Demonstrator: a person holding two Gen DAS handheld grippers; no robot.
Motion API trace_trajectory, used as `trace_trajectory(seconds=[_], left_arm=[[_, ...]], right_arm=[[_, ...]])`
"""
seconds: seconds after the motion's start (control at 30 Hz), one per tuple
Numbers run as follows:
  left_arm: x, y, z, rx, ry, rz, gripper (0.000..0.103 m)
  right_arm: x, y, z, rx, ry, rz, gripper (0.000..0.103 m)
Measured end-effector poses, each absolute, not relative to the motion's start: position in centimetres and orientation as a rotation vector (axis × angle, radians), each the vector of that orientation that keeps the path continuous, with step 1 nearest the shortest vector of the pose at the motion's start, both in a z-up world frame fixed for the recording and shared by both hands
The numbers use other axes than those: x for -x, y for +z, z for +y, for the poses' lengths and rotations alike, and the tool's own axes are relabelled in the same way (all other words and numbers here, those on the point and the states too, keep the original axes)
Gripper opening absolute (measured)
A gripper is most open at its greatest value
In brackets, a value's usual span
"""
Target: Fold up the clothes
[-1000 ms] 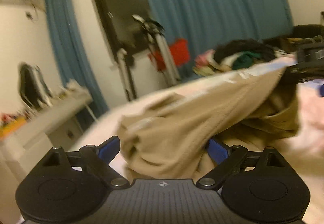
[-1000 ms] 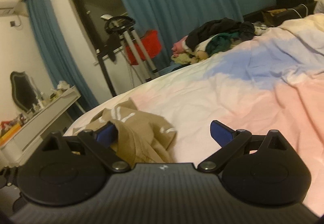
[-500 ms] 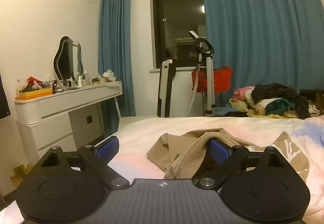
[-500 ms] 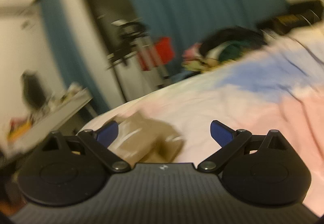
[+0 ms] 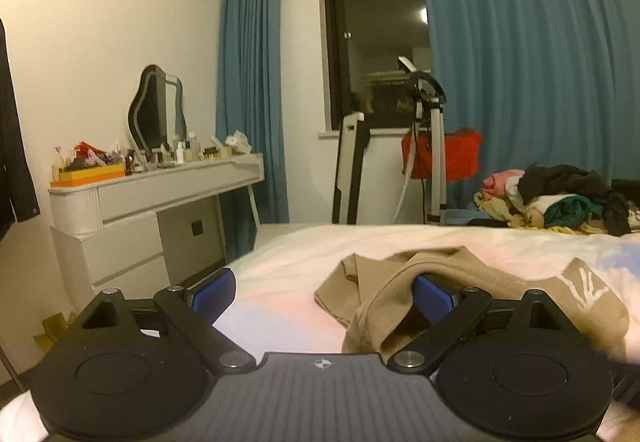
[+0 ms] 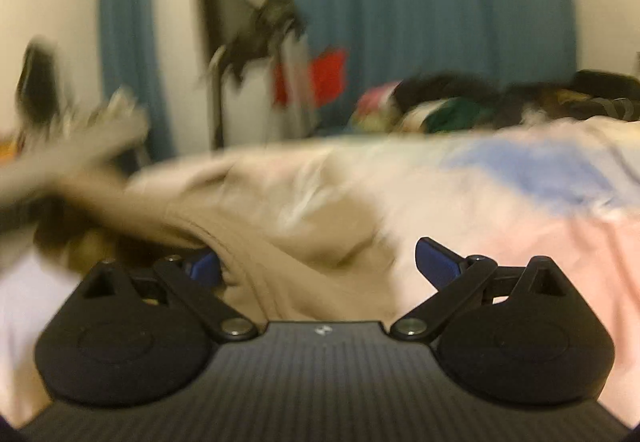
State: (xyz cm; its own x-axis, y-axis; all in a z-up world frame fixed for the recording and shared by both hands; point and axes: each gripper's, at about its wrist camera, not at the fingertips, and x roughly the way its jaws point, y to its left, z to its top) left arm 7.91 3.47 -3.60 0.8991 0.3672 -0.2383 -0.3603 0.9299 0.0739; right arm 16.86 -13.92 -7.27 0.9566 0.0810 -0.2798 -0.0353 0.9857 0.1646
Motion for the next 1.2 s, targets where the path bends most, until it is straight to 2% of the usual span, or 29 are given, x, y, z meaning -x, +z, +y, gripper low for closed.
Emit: trace_trajectory(seconds=[0.17, 0.3, 0.4, 0.57, 0.77, 0.93, 1.1, 1.2], left_arm=[[-7.2, -4.5, 0.6, -0.15, 0.261, 0.227, 0.095], [-7.4, -6.8, -2.6, -0.319, 0.236, 0.268, 0.095], [-7.8, -6.9, -2.2, -0.296, 0.284, 0.284, 0.094], [-6.7, -4.4, 0.7, -0.113, 0.356, 0.193, 0.095], [-5.0, -1.0, 4.8, 0.11, 0.41, 0.081, 0.096], [-5.3, -1.1, 5.4, 0.125, 0.393, 0.12, 0.096], [-4.7, -1.1, 4.3, 0.097, 0.341, 0.091, 0.099], [-3.3, -0.6, 4.0, 0.091, 0.326, 0.053, 0.1]], right_arm=[[-15.6, -3.6, -18.3, -0.326, -0.015, 0.122, 0.099], [-15.5, -2.6, -20.2, -0.368, -0.063, 0.11, 0.099], [-15.3, -3.1, -21.1, -0.347, -0.1, 0.112, 0.099], [-16.2, -5.0, -20.6, -0.223, -0.119, 0.215, 0.099], [-17.7, -8.3, -18.2, -0.048, -0.071, 0.542, 0.099], [-15.1, -7.8, -19.7, -0.193, -0.175, 0.466, 0.099], [-12.5, -3.3, -21.9, -0.266, -0.301, 0.14, 0.099], [-11.9, -1.2, -22.8, -0.322, -0.292, 0.121, 0.099]])
